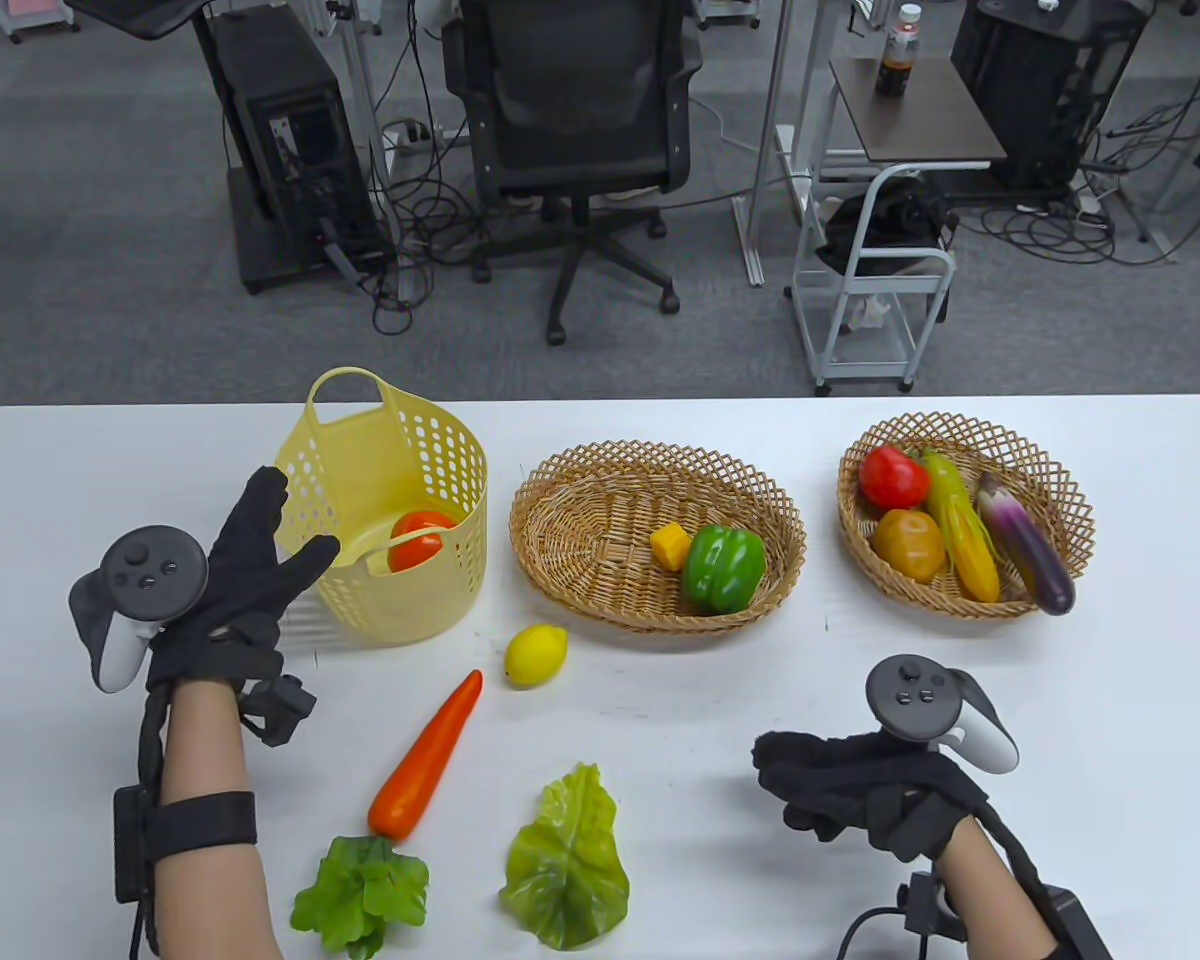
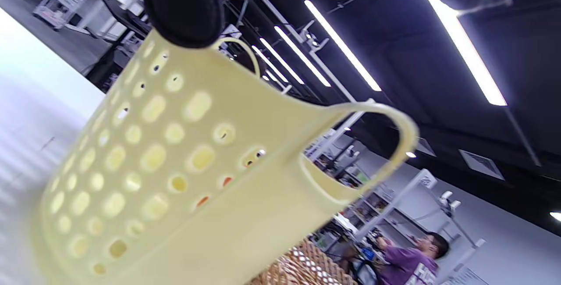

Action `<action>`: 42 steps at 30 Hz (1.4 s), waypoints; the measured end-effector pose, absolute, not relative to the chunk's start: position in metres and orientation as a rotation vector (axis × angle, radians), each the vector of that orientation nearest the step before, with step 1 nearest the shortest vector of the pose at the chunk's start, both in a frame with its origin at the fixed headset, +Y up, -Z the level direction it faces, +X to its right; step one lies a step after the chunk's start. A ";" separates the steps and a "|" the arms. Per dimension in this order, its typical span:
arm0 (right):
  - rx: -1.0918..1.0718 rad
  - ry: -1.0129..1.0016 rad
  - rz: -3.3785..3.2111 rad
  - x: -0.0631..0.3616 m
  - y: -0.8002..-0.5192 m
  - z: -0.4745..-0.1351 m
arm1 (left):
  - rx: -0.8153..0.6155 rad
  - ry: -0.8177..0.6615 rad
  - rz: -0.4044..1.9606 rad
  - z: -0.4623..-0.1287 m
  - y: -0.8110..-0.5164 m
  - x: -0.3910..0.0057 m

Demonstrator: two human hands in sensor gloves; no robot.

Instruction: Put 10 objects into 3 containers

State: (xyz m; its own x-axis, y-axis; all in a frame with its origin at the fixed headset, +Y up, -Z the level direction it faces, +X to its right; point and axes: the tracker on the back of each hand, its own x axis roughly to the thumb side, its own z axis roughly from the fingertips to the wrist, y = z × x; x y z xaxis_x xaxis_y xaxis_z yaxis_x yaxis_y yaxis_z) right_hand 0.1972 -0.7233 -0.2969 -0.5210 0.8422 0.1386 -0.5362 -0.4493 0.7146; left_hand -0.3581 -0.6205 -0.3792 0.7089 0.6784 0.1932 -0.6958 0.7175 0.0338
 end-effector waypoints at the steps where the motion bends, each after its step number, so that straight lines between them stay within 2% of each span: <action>1: 0.616 0.775 2.040 0.197 -0.723 -0.297 | 0.131 -0.190 0.747 -0.373 -0.619 -0.358; 5: 0.620 0.767 2.039 0.197 -0.724 -0.297 | 0.195 -0.234 0.729 -0.345 -0.614 -0.358; 7: 0.629 0.760 2.033 0.197 -0.723 -0.298 | 0.175 -0.271 0.774 -0.334 -0.617 -0.357; 9: 0.634 0.751 2.023 0.198 -0.722 -0.298 | 0.103 -0.278 0.778 -0.327 -0.623 -0.356; 14: 0.625 0.757 2.033 0.198 -0.724 -0.297 | -0.246 -0.275 0.779 -0.327 -0.666 -0.353; 19: 0.618 0.772 2.037 0.197 -0.726 -0.297 | -0.378 -0.257 0.736 -0.328 -0.704 -0.342; 31: 0.608 0.749 2.015 0.203 -0.722 -0.299 | -0.663 -0.201 0.525 -0.330 -0.744 -0.313; 42: 0.597 0.741 2.026 0.206 -0.721 -0.299 | -0.609 -0.197 0.210 -0.324 -0.749 -0.283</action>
State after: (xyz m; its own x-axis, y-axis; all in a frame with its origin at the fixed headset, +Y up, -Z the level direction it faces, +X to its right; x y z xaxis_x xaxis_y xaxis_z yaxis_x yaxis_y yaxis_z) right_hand 0.2060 -0.7212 -0.2992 -0.5038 0.8539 0.1304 -0.5681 -0.4412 0.6947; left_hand -0.2826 -0.7493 -0.3238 0.9602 0.2518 0.1207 -0.1365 0.8004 -0.5837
